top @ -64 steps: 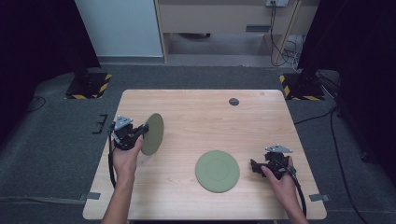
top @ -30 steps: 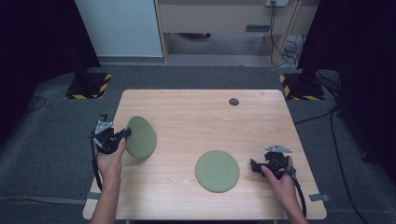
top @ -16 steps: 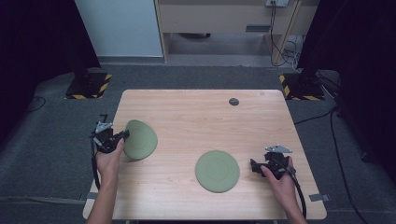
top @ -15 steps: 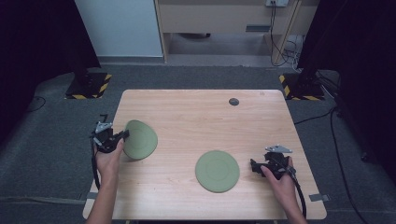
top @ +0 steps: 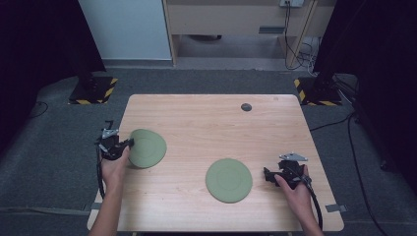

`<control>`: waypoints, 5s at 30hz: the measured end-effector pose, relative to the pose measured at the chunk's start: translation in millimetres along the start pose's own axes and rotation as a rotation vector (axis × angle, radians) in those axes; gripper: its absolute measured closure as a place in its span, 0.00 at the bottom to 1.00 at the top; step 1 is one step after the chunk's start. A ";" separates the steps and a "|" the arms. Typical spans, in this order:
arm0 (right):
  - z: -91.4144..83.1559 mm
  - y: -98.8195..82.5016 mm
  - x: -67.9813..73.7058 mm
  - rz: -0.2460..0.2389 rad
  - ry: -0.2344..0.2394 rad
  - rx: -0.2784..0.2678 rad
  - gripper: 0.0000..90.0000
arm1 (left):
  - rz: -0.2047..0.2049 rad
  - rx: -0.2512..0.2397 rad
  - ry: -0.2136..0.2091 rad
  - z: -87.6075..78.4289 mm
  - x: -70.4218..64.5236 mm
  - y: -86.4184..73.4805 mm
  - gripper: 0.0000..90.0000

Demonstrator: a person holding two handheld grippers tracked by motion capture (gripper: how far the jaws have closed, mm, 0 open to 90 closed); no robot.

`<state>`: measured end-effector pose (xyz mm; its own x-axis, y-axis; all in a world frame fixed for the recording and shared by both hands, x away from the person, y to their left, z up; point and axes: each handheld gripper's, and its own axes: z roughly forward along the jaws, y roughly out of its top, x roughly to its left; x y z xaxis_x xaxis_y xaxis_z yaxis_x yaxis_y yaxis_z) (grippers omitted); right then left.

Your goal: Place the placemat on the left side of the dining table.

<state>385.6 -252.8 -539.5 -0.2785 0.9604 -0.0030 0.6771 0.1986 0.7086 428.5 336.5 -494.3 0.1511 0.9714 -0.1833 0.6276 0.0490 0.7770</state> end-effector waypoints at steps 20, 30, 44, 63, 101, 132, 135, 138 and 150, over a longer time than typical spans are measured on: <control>0.4 0.4 -0.1 -0.004 0.002 -0.001 0.01 | 0.002 0.038 0.036 10.2 11.0 1.7 0.82; 0.5 0.5 0.1 -0.005 0.006 0.000 0.01 | 0.039 0.025 0.063 12.8 13.7 1.0 0.55; 0.5 0.5 0.0 -0.005 0.006 0.000 0.01 | 0.077 0.005 0.044 9.7 -4.3 14.5 0.13; 1.3 1.4 -0.1 -0.010 0.013 0.001 0.01 | 0.141 -0.017 -0.054 -12.0 -40.9 20.9 0.06; 1.4 1.5 -0.1 -0.011 0.013 0.000 0.01 | 0.296 0.006 -0.220 -25.0 -115.4 -12.9 0.07; 1.1 1.2 0.2 -0.013 0.016 0.001 0.01 | 0.429 0.093 -0.290 -6.2 -169.2 -49.3 0.07; 1.0 1.2 0.2 -0.014 0.016 0.001 0.01 | 0.446 0.113 -0.295 3.4 -175.1 -51.6 0.07; 1.0 1.2 0.3 -0.014 0.017 0.001 0.01 | 0.439 0.120 -0.293 8.7 -177.3 -51.9 0.06; 1.0 1.1 0.2 -0.015 0.017 0.001 0.01 | 0.468 0.122 -0.310 22.8 -186.1 -55.3 0.06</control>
<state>387.0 -252.1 -539.4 -0.2999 0.9540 -0.0014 0.6737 0.2128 0.7078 383.1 147.7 -516.8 0.6392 0.7688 -0.0190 0.5210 -0.4147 0.7461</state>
